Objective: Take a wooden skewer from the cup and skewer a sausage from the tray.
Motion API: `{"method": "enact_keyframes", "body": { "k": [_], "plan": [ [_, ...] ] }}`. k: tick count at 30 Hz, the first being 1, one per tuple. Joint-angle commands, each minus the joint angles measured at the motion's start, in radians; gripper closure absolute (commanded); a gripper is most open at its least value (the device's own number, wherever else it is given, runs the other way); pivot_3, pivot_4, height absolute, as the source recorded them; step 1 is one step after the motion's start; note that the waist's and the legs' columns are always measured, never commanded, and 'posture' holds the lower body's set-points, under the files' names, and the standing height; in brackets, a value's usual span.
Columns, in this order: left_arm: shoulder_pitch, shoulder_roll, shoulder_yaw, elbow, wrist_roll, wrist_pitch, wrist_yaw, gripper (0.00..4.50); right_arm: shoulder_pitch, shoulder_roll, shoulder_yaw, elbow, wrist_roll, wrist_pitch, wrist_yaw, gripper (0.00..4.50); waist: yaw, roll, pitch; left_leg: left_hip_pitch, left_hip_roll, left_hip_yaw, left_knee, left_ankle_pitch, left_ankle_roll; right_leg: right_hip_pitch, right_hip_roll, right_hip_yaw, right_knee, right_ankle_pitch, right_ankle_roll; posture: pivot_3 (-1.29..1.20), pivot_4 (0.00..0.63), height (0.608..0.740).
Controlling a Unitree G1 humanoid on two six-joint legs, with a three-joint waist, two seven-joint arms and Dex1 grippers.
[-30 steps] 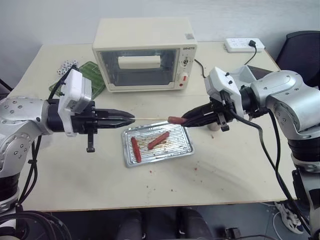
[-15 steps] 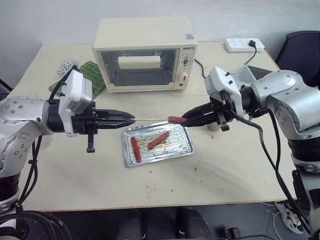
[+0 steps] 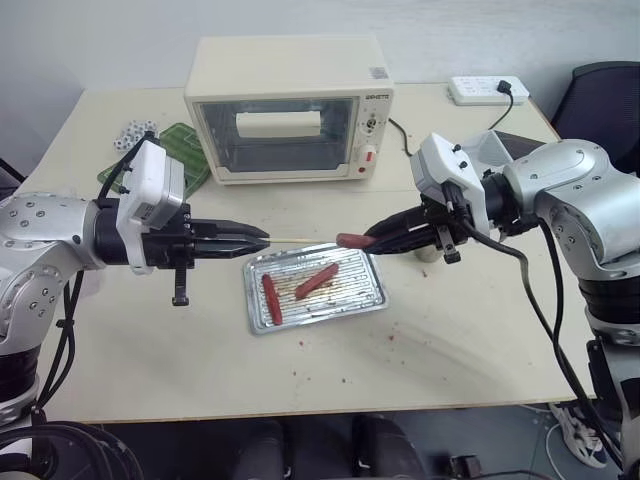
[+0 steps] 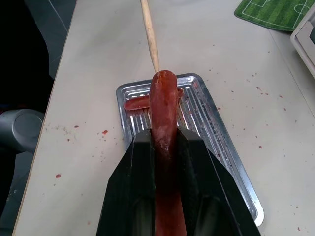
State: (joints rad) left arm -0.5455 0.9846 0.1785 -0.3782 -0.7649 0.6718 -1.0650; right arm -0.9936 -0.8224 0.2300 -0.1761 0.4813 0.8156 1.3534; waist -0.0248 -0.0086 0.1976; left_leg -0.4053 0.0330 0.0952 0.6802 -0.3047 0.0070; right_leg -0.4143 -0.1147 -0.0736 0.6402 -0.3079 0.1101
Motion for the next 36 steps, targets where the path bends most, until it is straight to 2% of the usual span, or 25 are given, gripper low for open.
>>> {"method": "enact_keyframes", "body": {
  "k": [1,36],
  "plan": [
    [-0.018,0.007,0.016,-0.002,0.011,-0.019,-0.002,4.5,0.002,-0.023,-0.041,-0.04,0.02,0.001,0.001,3.91,0.0,0.0,0.0,0.0,0.0,0.0,0.0,0.0,0.0,0.0,0.0,0.0,0.0,0.0,0.0,0.0,0.15,0.74],
    [-0.019,-0.007,0.01,-0.006,0.014,-0.02,-0.014,4.5,-0.011,-0.011,-0.025,-0.024,0.029,-0.011,-0.024,3.91,0.0,0.0,0.0,0.0,0.0,0.0,0.0,0.0,0.0,0.0,0.0,0.0,0.0,0.0,0.0,0.0,0.15,0.74]
  ]
}}
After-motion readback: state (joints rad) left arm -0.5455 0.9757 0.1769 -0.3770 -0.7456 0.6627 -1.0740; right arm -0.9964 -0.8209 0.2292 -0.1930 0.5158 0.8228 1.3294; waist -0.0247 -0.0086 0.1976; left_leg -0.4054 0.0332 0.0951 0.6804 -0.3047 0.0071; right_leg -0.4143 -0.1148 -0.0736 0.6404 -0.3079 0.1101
